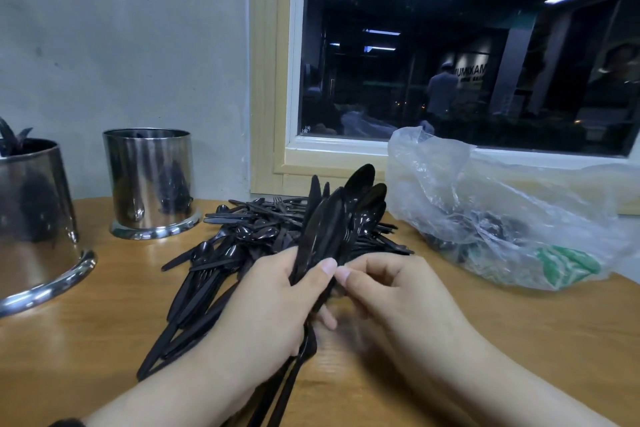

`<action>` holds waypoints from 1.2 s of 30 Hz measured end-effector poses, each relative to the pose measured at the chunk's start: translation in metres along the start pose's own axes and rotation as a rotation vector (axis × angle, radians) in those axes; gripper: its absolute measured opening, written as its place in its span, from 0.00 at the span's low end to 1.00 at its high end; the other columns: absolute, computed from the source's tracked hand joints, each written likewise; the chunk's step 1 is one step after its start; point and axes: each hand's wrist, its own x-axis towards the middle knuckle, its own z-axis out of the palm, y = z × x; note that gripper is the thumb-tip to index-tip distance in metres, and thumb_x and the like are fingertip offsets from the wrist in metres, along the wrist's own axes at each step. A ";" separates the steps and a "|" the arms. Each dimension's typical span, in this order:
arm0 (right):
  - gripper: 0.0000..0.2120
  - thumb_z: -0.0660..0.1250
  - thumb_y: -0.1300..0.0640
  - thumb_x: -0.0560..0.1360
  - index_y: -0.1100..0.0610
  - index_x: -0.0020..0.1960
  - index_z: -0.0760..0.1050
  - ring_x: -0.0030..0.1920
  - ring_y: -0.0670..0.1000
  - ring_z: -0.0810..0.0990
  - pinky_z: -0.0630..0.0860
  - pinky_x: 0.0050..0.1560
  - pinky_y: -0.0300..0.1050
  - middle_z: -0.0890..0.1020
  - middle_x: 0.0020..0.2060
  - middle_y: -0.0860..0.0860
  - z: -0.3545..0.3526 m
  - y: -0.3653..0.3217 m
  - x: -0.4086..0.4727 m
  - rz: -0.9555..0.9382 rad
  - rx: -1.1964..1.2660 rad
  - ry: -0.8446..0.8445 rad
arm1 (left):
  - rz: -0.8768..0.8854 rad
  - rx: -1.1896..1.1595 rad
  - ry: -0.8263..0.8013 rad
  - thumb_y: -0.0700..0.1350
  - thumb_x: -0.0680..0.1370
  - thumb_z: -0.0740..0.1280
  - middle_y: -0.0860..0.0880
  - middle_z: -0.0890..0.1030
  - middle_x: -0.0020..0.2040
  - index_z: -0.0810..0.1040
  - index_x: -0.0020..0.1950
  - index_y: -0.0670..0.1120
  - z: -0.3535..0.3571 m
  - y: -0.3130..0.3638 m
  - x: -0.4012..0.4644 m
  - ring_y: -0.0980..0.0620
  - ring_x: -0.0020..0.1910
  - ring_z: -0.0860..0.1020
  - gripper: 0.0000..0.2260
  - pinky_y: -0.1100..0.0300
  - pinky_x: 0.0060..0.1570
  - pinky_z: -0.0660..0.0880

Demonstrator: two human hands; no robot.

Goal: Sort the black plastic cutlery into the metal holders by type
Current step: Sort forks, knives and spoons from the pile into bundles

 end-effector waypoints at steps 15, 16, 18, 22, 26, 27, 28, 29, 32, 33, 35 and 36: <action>0.22 0.68 0.41 0.78 0.47 0.69 0.76 0.59 0.48 0.76 0.73 0.59 0.42 0.76 0.60 0.44 -0.024 0.032 0.019 -0.033 -0.970 -0.216 | -0.031 -0.039 0.117 0.51 0.84 0.63 0.44 0.71 0.30 0.74 0.40 0.44 -0.013 -0.005 0.008 0.50 0.25 0.66 0.16 0.58 0.25 0.64; 0.18 0.68 0.43 0.78 0.47 0.66 0.78 0.56 0.47 0.77 0.73 0.56 0.40 0.77 0.57 0.44 -0.023 0.030 0.019 -0.050 -0.954 -0.224 | -0.025 -0.040 0.113 0.51 0.84 0.63 0.44 0.72 0.31 0.74 0.40 0.44 -0.012 -0.006 0.008 0.51 0.26 0.66 0.16 0.58 0.25 0.64; 0.13 0.69 0.44 0.78 0.45 0.61 0.81 0.51 0.44 0.77 0.73 0.52 0.39 0.78 0.52 0.42 -0.023 0.028 0.017 -0.055 -0.906 -0.280 | -0.008 -0.035 0.113 0.51 0.84 0.63 0.46 0.73 0.31 0.74 0.40 0.45 -0.012 -0.007 0.008 0.52 0.25 0.67 0.16 0.58 0.25 0.65; 0.09 0.68 0.41 0.77 0.45 0.47 0.82 0.44 0.39 0.76 0.71 0.43 0.37 0.78 0.44 0.40 -0.027 0.031 0.015 -0.057 -0.731 -0.202 | 0.004 -0.011 0.115 0.51 0.84 0.62 0.47 0.71 0.28 0.74 0.39 0.44 -0.013 -0.005 0.008 0.53 0.23 0.67 0.17 0.60 0.25 0.66; 0.12 0.65 0.39 0.78 0.44 0.53 0.81 0.47 0.41 0.76 0.73 0.48 0.40 0.77 0.48 0.41 -0.028 0.035 0.018 -0.066 -0.781 -0.162 | -0.005 -0.024 0.115 0.52 0.85 0.62 0.47 0.71 0.28 0.74 0.40 0.43 -0.014 -0.005 0.007 0.53 0.23 0.67 0.17 0.59 0.25 0.66; 0.13 0.65 0.38 0.78 0.44 0.55 0.80 0.46 0.40 0.76 0.73 0.47 0.40 0.76 0.49 0.41 -0.028 0.037 0.018 -0.056 -0.812 -0.177 | -0.006 -0.023 0.116 0.52 0.85 0.62 0.47 0.71 0.28 0.74 0.40 0.43 -0.014 -0.005 0.007 0.52 0.24 0.67 0.17 0.59 0.25 0.66; 0.15 0.64 0.37 0.78 0.44 0.56 0.80 0.46 0.40 0.76 0.72 0.46 0.39 0.76 0.49 0.40 -0.028 0.038 0.018 -0.049 -0.833 -0.185 | -0.005 -0.023 0.117 0.52 0.85 0.62 0.46 0.71 0.28 0.74 0.40 0.43 -0.014 -0.004 0.007 0.52 0.24 0.67 0.17 0.58 0.25 0.66; 0.16 0.64 0.37 0.77 0.45 0.56 0.80 0.46 0.40 0.76 0.72 0.46 0.39 0.76 0.48 0.40 -0.028 0.038 0.018 -0.047 -0.835 -0.187 | -0.005 -0.026 0.120 0.52 0.85 0.62 0.46 0.71 0.28 0.74 0.41 0.43 -0.014 -0.004 0.007 0.52 0.24 0.67 0.17 0.58 0.26 0.66; 0.16 0.66 0.35 0.75 0.44 0.53 0.82 0.46 0.40 0.77 0.74 0.47 0.39 0.77 0.47 0.40 -0.027 0.033 0.016 -0.057 -0.755 -0.181 | -0.011 -0.037 0.129 0.52 0.85 0.62 0.48 0.71 0.28 0.74 0.42 0.43 -0.014 -0.002 0.007 0.53 0.23 0.67 0.17 0.57 0.26 0.66; 0.16 0.67 0.35 0.74 0.44 0.52 0.82 0.46 0.40 0.77 0.73 0.46 0.38 0.77 0.47 0.40 -0.026 0.030 0.015 -0.058 -0.751 -0.212 | -0.014 -0.041 0.129 0.52 0.85 0.62 0.47 0.71 0.28 0.74 0.42 0.43 -0.015 -0.002 0.007 0.53 0.23 0.67 0.17 0.57 0.26 0.66; 0.14 0.68 0.36 0.74 0.44 0.52 0.82 0.46 0.39 0.77 0.74 0.46 0.37 0.78 0.47 0.41 -0.023 0.028 0.013 -0.055 -0.790 -0.296 | -0.015 -0.046 0.129 0.52 0.85 0.62 0.46 0.71 0.29 0.74 0.42 0.43 -0.014 -0.001 0.007 0.53 0.23 0.66 0.16 0.57 0.26 0.66; 0.13 0.69 0.37 0.75 0.44 0.52 0.82 0.46 0.40 0.78 0.76 0.47 0.38 0.79 0.47 0.41 -0.021 0.028 0.013 -0.047 -0.806 -0.320 | -0.016 -0.043 0.131 0.52 0.84 0.62 0.45 0.71 0.29 0.74 0.42 0.43 -0.014 -0.001 0.007 0.53 0.23 0.66 0.16 0.57 0.26 0.66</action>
